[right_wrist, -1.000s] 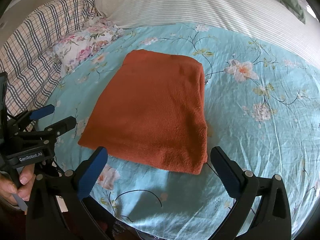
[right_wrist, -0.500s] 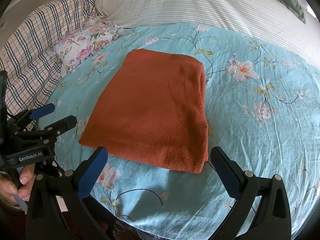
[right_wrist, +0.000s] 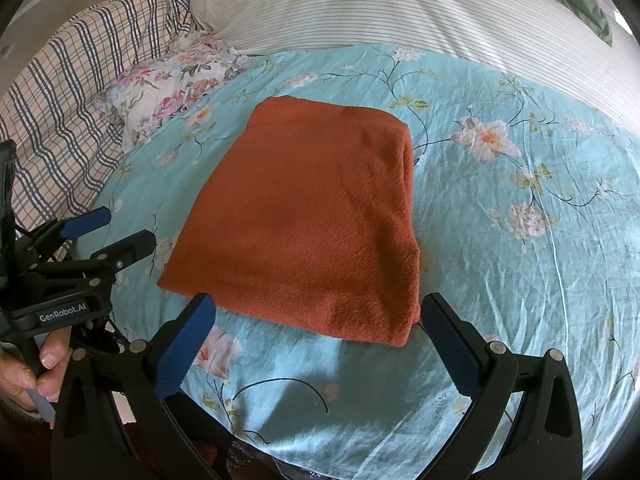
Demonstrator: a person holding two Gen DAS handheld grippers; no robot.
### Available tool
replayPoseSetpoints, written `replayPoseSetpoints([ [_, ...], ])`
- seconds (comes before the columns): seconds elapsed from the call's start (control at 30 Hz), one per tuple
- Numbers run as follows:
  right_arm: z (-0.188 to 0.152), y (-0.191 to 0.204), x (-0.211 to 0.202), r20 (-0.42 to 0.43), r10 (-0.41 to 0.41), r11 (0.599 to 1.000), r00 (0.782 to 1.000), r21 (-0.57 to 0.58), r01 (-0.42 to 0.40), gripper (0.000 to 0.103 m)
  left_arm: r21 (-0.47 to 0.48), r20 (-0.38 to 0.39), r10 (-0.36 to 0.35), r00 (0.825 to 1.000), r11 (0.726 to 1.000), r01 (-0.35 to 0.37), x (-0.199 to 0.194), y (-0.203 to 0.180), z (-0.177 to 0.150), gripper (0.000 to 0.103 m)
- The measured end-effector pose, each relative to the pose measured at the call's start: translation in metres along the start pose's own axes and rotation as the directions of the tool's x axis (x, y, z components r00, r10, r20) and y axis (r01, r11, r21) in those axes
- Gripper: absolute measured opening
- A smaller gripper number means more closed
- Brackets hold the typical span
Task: Fold small clothes
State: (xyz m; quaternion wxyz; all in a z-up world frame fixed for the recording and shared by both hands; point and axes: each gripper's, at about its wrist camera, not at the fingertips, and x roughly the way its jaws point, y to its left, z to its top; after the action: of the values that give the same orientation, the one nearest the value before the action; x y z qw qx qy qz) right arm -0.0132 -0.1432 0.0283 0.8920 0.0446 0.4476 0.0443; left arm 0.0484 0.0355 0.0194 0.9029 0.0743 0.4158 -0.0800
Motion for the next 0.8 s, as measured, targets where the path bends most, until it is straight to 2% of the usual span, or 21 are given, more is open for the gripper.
replayPoseSetpoints([
  [0.8, -0.0023, 0.0027, 0.0010, -0.002, 0.000, 1.000, 1.000, -0.004, 0.000, 0.102, 0.005, -0.004, 0.005, 1.000, 1.000, -0.005, 0.0011, -0.0001, -0.0013, 0.090],
])
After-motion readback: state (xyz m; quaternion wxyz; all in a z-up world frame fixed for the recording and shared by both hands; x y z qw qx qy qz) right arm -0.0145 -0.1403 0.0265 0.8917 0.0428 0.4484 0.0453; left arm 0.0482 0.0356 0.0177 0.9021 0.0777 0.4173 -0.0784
